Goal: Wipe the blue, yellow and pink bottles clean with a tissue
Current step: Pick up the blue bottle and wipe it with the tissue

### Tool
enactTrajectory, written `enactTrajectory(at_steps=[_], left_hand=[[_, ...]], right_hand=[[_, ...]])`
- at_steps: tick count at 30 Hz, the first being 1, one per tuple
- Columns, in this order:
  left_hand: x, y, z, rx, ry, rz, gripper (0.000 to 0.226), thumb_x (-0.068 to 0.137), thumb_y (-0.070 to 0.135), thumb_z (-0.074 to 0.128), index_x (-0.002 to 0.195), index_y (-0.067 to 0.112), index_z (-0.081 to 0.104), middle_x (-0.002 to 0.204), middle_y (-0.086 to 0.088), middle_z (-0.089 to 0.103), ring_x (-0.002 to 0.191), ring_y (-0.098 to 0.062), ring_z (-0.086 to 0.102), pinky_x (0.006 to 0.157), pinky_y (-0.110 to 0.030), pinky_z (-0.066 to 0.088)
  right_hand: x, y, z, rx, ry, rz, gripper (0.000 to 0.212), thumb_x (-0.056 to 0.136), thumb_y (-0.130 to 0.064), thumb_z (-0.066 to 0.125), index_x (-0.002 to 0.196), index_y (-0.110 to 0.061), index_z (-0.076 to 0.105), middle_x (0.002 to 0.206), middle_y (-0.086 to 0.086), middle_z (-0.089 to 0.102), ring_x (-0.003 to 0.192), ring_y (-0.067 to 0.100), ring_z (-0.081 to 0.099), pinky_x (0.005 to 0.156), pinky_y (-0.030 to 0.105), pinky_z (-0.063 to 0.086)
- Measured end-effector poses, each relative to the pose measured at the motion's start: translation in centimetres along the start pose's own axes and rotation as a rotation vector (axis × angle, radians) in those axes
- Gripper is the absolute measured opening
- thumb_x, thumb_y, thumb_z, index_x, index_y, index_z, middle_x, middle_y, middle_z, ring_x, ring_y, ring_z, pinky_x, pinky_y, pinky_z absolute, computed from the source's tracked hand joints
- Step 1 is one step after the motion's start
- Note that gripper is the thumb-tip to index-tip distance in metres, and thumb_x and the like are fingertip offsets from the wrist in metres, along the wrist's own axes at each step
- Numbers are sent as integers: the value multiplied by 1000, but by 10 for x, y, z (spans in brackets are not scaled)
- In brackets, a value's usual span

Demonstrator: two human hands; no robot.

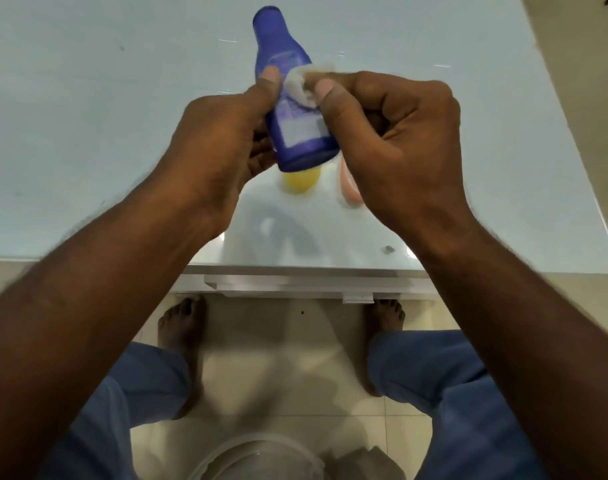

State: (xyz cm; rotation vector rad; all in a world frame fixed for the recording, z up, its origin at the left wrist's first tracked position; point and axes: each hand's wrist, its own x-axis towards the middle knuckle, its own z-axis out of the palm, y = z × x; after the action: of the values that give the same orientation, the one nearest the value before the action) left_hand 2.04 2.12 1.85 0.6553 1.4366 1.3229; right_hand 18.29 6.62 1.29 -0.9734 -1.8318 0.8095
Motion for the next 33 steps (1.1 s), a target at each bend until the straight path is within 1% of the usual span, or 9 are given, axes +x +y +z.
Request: enactTrajectory(at_steps=[3,8,12,14,19,24,27,29,33], left_hand=[[1,3,-1,8,31,1,21,104,40,59,102,22,71,86,6,82,90,-13,80,83,-28,62],[0,-6,2,182,-89,19,26,101,41,64,91,20,76,77,5,76,81,-10,73,83,-28,58],[-2,1,1,-32,-26,-23,20,103,38,60,104,21,71,86,6,81,90,-13,79,86,-29,63],[0,3,-2,-29,1,-12,21,103,39,60,102,22,71,87,6,82,92,-14,79,89,-31,62],[0,-4,-1,191,-85,23,28,100,45,64,89,22,76,77,7,77,87,-12,76,86,-29,59],[-1,4,-3,-86,4,7,20,104,37,60,108,20,71,93,5,82,95,-14,79,85,-28,62],[2,2,-5,101,-40,38,25,102,43,61,104,21,73,92,5,80,98,-15,78,91,-33,60],[2,-2,-3,236,-129,43,27,100,45,63,96,21,75,88,5,79,95,-13,75,86,-31,56],[-1,2,-1,5,-82,19,25,103,38,59,112,18,72,93,6,81,94,-11,78,83,-26,60]], right_hand=[[-2,-1,0,5,22,-3,21,106,-20,70,114,-6,84,102,1,85,91,11,81,79,24,65],[-4,1,2,-40,23,19,40,104,-31,67,136,-9,74,131,2,78,110,5,75,94,16,61],[-1,0,0,-3,20,-14,24,107,-21,69,119,-6,82,107,4,85,97,14,80,83,30,67],[-3,-1,1,-7,27,-12,22,107,-21,69,116,-6,83,103,2,85,93,14,80,79,27,66],[-4,2,3,-32,27,-9,33,105,-24,67,133,-9,76,132,4,78,121,14,75,101,33,64],[-4,-1,3,-1,5,-11,25,107,-21,69,124,-7,81,114,2,84,102,12,80,86,28,66],[-6,-1,5,5,11,13,28,106,-22,70,129,-9,78,122,1,82,100,8,78,82,22,64],[-4,0,3,-16,22,8,33,105,-24,70,133,-8,76,130,2,79,112,10,76,90,20,63],[-1,-2,1,15,2,-13,31,106,-23,68,132,-8,77,127,3,80,111,12,78,89,29,67]])
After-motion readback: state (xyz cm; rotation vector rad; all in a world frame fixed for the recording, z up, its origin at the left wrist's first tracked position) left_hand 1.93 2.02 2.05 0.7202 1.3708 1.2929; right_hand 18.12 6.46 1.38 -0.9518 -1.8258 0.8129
